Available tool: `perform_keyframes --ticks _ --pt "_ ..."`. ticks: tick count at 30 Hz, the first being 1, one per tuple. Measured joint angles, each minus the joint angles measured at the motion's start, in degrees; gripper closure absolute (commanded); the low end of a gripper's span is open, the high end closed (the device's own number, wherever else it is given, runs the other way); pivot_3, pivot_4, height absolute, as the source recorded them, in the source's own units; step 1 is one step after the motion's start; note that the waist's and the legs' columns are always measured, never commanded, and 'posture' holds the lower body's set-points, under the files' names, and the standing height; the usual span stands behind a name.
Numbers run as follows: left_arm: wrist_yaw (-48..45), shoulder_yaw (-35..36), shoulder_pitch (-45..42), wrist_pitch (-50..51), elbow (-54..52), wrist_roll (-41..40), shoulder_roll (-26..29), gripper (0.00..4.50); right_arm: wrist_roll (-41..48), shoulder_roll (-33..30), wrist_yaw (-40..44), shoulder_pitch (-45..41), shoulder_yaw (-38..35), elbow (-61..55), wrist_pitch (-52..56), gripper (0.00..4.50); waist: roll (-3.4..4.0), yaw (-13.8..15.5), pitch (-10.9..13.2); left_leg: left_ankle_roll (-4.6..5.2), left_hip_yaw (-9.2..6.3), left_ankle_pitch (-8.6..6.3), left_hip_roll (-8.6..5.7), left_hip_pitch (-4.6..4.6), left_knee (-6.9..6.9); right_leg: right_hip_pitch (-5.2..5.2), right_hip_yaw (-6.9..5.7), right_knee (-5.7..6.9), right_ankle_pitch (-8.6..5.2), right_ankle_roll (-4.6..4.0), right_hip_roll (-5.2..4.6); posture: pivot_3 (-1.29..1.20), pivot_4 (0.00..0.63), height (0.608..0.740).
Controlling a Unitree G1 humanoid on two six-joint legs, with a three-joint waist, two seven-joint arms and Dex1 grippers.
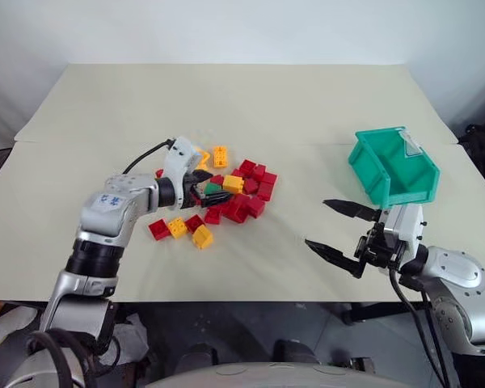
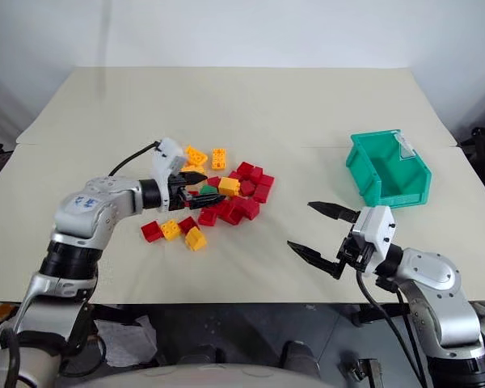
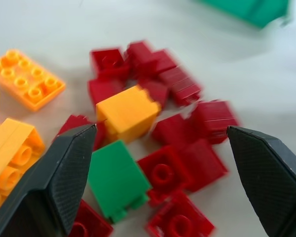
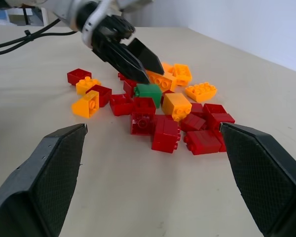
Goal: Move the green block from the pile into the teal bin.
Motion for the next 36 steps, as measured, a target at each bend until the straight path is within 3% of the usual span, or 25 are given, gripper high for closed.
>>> perform_keyframes --ticks 10,13,21,29,36 --pt "1.3 -4.2 -4.0 3.2 7.0 5.8 0.3 0.02 -0.5 1.8 -3.2 2.7 0.0 -2.2 -0.9 0.00 0.00 0.3 0.0 0.00 0.02 0.00 -0.01 -0.14 0.05 -0.12 0.03 0.01 0.00 0.00 0.00 0.00 0.150 0.740" --pt "0.3 -4.6 -4.6 3.1 8.0 6.2 0.4 0.65 -0.5 1.9 -3.5 2.9 0.1 -2.2 -1.1 0.00 0.00 0.3 0.0 0.00 0.03 0.00 0.00 -0.14 0.07 -0.11 0.03 0.01 0.00 0.00 0.00 0.00 0.150 0.740" --pt "-2.3 -5.7 -6.2 0.5 10.6 7.8 0.7 3.02 -0.5 2.0 -4.2 2.7 0.3 -2.2 -1.3 0.00 0.00 0.3 0.0 0.00 0.04 0.00 -0.01 -0.14 0.12 -0.10 0.05 0.03 0.00 0.00 0.00 0.00 0.150 0.740" --pt "-4.5 -4.8 -6.2 -6.7 14.3 9.3 0.9 3.01 -1.1 2.0 -4.3 2.7 0.4 -2.2 -1.4 0.00 0.00 0.3 0.0 0.00 0.05 0.00 -0.01 -0.15 0.12 -0.11 0.06 0.03 0.00 0.00 0.00 0.00 0.150 0.740" --pt "-17.3 -2.7 -8.2 -26.3 15.6 7.2 1.5 3.01 -1.2 2.0 -4.3 4.0 0.0 -2.4 -1.4 0.00 -0.02 0.6 0.0 0.00 0.05 0.00 -0.01 -0.25 0.15 -0.17 0.04 0.01 0.00 0.00 0.00 0.00 0.150 0.740"
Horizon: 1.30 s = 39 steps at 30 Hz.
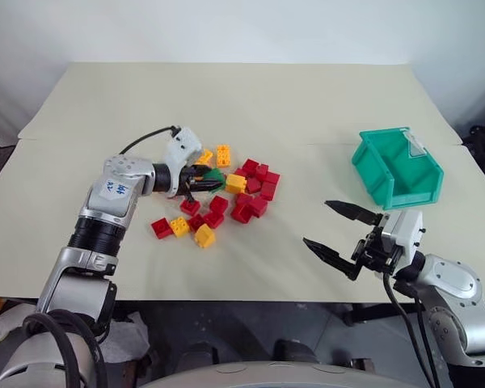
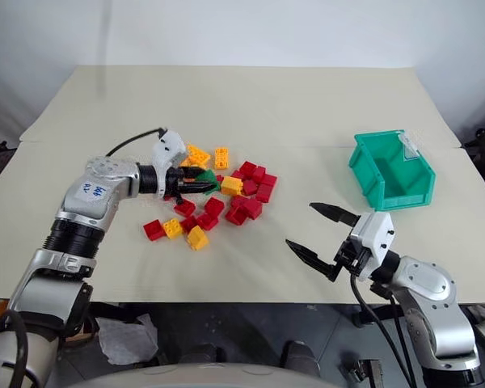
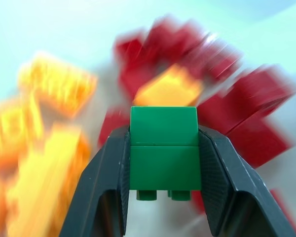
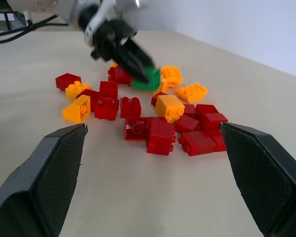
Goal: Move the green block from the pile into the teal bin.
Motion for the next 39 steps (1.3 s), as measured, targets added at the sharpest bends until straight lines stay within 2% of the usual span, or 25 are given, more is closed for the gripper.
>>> perform_keyframes --ticks 3,8,12,16,17,24,35,38,39 --pt "-6.8 0.1 -5.2 -6.6 0.8 -1.1 -3.7 3.01 0.0 -0.5 -0.1 2.5 -1.7 -0.6 0.0 0.00 -0.01 0.8 0.0 0.06 0.01 -0.03 -0.06 -0.06 0.07 0.04 0.00 -0.10 0.02 0.03 -0.01 0.00 0.150 0.740" --pt "-12.6 -5.9 -11.4 -15.6 8.8 1.5 -14.9 3.01 0.3 -1.2 -0.7 8.9 -8.6 -2.2 -0.3 0.00 -0.01 1.5 0.0 0.15 0.10 -0.08 -0.09 -0.05 0.06 0.07 0.00 -0.22 0.04 0.07 -0.02 0.00 0.150 0.740" --pt "-11.7 -10.5 -13.0 -20.6 20.0 6.7 -23.0 3.01 0.3 -1.2 -1.4 14.9 -12.2 -4.0 -0.8 0.00 -0.03 0.9 0.0 0.17 0.24 -0.09 -0.08 -0.05 0.03 -0.02 0.02 -0.24 0.04 0.07 -0.02 0.00 0.150 0.740" --pt "-5.6 -14.6 -15.5 -25.5 30.7 14.2 -28.3 3.01 0.3 0.2 -3.3 18.9 -13.7 -7.8 -1.0 0.00 -0.03 0.5 0.0 0.19 0.26 -0.09 -0.07 -0.01 0.04 -0.01 0.06 -0.24 0.04 0.07 -0.02 0.00 0.150 0.740" --pt "-4.8 -14.9 -15.5 -26.2 32.7 15.3 -29.1 2.66 0.3 0.5 -3.9 19.5 -13.7 -8.8 -1.0 0.00 -0.03 0.4 0.0 0.19 0.28 -0.10 -0.07 -0.01 0.04 -0.02 0.08 -0.24 0.04 0.07 -0.03 0.00 0.150 0.740" --pt "-6.9 -10.9 -15.9 -26.3 35.9 14.7 -31.3 0.53 0.1 1.0 -5.9 19.7 -13.1 -10.9 -0.9 0.00 -0.03 0.1 0.0 0.21 0.27 -0.11 -0.07 -0.02 0.04 -0.01 0.09 -0.24 0.04 0.07 -0.04 0.00 0.150 0.740" --pt "-11.3 -3.0 -15.7 -27.3 35.5 11.1 -27.9 0.53 1.4 -4.3 -2.8 9.3 -10.5 -5.7 3.1 0.00 -0.03 -0.1 0.0 0.21 0.26 -0.10 -0.07 -0.01 0.05 -0.02 0.09 -0.17 0.04 0.07 -0.04 0.00 0.150 0.740" --pt "-13.0 -3.0 -13.4 -28.4 34.1 11.0 -27.4 0.01 1.4 -5.4 -1.2 6.0 -8.7 -3.8 3.9 0.00 -0.03 -0.1 0.0 0.22 0.26 -0.11 -0.08 -0.01 0.06 -0.01 0.09 -0.18 0.04 0.07 -0.04 0.00 0.150 0.740" --pt "-13.8 -2.9 -12.5 -28.7 33.3 10.7 -27.3 0.01 1.4 -5.7 -0.9 5.2 -8.5 -3.5 4.2 0.00 -0.03 0.1 0.0 0.21 0.25 -0.11 -0.07 -0.01 0.07 -0.02 0.08 -0.16 0.04 0.07 -0.04 0.00 0.150 0.740"
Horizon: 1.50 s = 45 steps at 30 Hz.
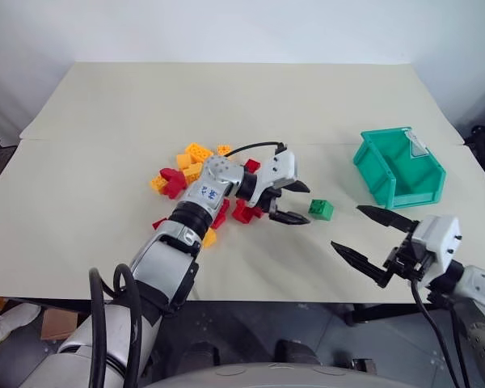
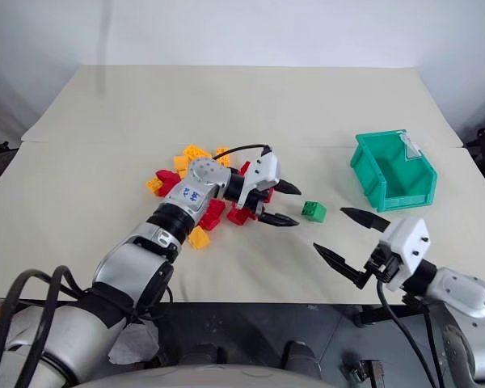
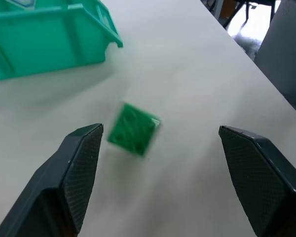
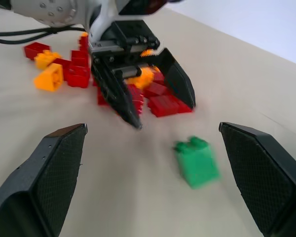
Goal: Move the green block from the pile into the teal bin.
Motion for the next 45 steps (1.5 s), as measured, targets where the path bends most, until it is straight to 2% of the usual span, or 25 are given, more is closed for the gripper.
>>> perform_keyframes --ticks 3,9,11,14,21,25,29,34,37,43,45 --pt "0.1 2.2 1.2 -1.9 -1.6 -1.8 1.0 0.01 0.1 -1.4 1.9 -3.3 1.4 1.8 1.2 0.00 -0.01 -0.2 0.0 0.00 0.01 0.00 0.01 -0.01 0.01 0.00 0.00 -0.01 0.00 0.00 0.00 0.00 0.150 0.740" --pt "-4.4 11.6 6.0 -8.9 -10.9 -10.7 10.7 0.01 -2.0 -4.7 5.4 -12.9 6.5 9.8 3.0 0.00 0.04 -1.5 0.0 -0.01 0.05 0.00 0.07 0.18 -0.04 -0.01 0.00 0.18 0.00 -0.01 0.00 0.00 0.150 0.740" --pt "-6.6 13.7 11.3 -8.6 -14.5 -13.0 15.8 0.01 -4.2 -6.1 5.6 -16.7 8.2 14.0 4.3 0.00 0.04 -2.0 0.0 -0.01 0.06 0.00 0.09 0.19 -0.05 -0.03 -0.01 0.21 0.00 -0.01 -0.01 0.00 0.150 0.740" --pt "-6.6 17.4 21.7 -2.8 -23.6 -16.5 23.5 0.01 -6.6 -6.7 6.8 -22.6 11.7 19.9 6.6 0.00 0.03 -2.3 0.0 -0.01 0.03 0.00 0.14 0.14 -0.03 -0.07 -0.06 0.25 0.00 -0.01 -0.01 0.00 0.150 0.740" --pt "-2.0 26.2 43.0 8.3 -47.5 -23.7 33.8 0.01 -13.1 -7.5 13.9 -33.8 20.4 32.3 4.1 0.00 0.01 -1.9 0.0 -0.03 -0.02 -0.04 0.14 0.08 0.04 -0.04 -0.09 0.21 0.01 0.00 -0.05 0.00 0.150 0.740" --pt "2.8 30.0 56.1 14.0 -58.9 -26.8 34.8 0.01 -18.6 -5.9 18.1 -40.7 24.9 43.8 -1.6 0.00 0.01 -2.0 0.0 -0.04 0.01 -0.04 0.17 0.09 0.05 -0.04 -0.07 0.19 0.01 -0.01 -0.04 0.00 0.150 0.740" --pt "7.0 30.6 62.1 16.5 -67.5 -28.8 33.3 0.01 -22.0 -3.7 20.1 -45.5 27.1 52.8 -6.4 0.00 0.01 -2.0 0.0 -0.06 0.03 -0.05 0.17 0.10 0.05 -0.04 -0.07 0.20 0.02 -0.03 -0.05 0.00 0.150 0.740" --pt "9.6 28.6 64.1 18.6 -71.8 -29.5 32.2 0.01 -23.9 -2.1 21.9 -48.8 27.9 61.0 -10.6 0.00 0.01 -1.9 0.0 -0.07 0.03 -0.05 0.18 0.10 0.05 -0.04 -0.07 0.20 0.03 -0.03 -0.04 0.00 0.150 0.740" --pt "10.3 28.0 63.7 19.1 -71.9 -29.8 32.2 0.00 -24.4 -1.7 23.0 -50.1 27.8 63.7 -11.8 0.51 0.02 -2.1 0.0 -0.08 0.06 -0.06 0.19 0.12 0.04 -0.05 -0.07 0.20 0.03 -0.04 -0.03 0.00 0.150 0.740" --pt "9.5 26.6 61.7 19.6 -71.6 -31.2 32.3 0.00 -23.5 -1.2 24.6 -49.9 26.3 63.5 -12.5 2.52 0.02 -2.1 0.0 -0.10 0.06 -0.07 0.19 0.12 0.04 -0.05 -0.07 0.19 0.03 -0.04 -0.03 0.00 0.150 0.740" --pt "9.1 26.0 61.3 19.8 -71.4 -31.3 32.3 0.00 -22.3 -1.2 24.8 -49.0 25.1 61.8 -12.3 3.02 0.02 -2.1 0.0 -0.11 0.06 -0.07 0.19 0.12 0.04 -0.05 -0.07 0.20 0.03 -0.04 -0.03 0.00 0.150 0.740"
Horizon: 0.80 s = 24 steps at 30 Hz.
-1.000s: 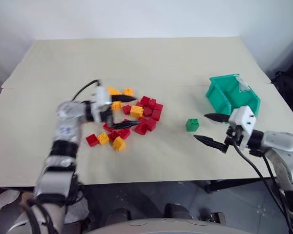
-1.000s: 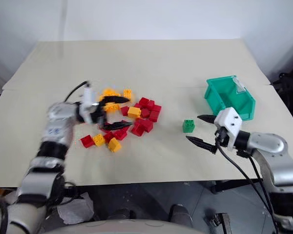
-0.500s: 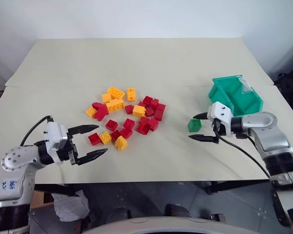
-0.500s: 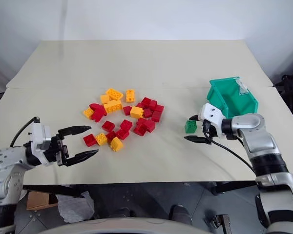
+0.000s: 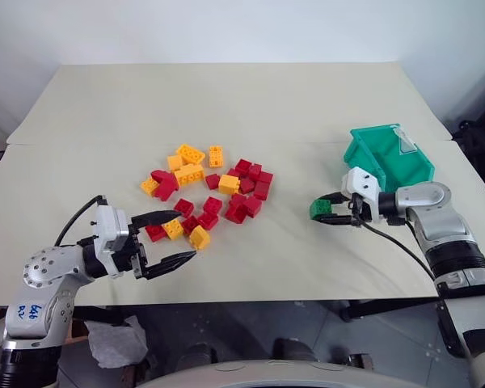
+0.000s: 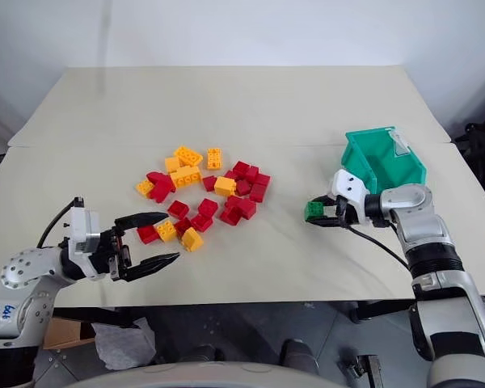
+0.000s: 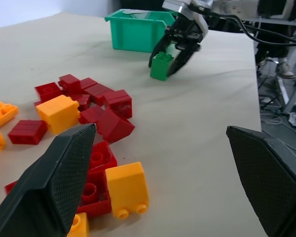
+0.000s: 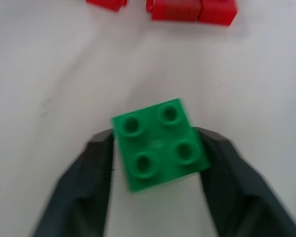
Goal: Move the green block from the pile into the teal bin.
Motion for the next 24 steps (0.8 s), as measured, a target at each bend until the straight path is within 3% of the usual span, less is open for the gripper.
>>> perform_keyframes --ticks 6,12,19,24 --pt "0.6 -2.3 -3.7 0.5 2.0 -0.4 -2.2 0.00 8.3 -0.5 -1.7 10.3 -8.6 -14.7 6.0 3.00 0.00 0.4 0.0 -0.01 0.00 -0.01 0.00 -0.01 0.00 0.01 -0.01 -0.01 0.00 0.00 0.00 0.00 0.150 0.740" --pt "5.1 -4.9 -8.8 1.3 1.9 -1.0 -7.9 0.00 15.4 -3.2 -12.8 14.4 -22.2 -26.9 14.7 3.00 0.00 0.4 0.0 -0.01 0.01 -0.01 0.00 0.01 0.01 0.04 -0.01 -0.01 0.01 -0.01 0.00 0.00 0.150 0.740" --pt "11.4 -9.4 -12.7 1.4 2.1 0.7 -13.6 0.00 11.7 -6.6 -22.7 12.7 -25.8 -19.3 16.1 3.00 0.00 0.3 0.0 -0.01 0.12 -0.01 -0.01 0.03 0.01 0.03 0.06 -0.06 0.01 -0.01 0.00 0.00 0.150 0.740" --pt "14.4 -10.4 -13.1 0.4 3.7 2.7 -15.4 0.00 4.8 -6.6 -30.0 1.5 -22.5 -3.1 13.7 3.00 0.03 -0.5 0.0 -0.01 0.24 -0.01 0.00 0.13 -0.07 0.00 0.13 -0.04 0.01 -0.01 0.00 0.00 0.150 0.740"
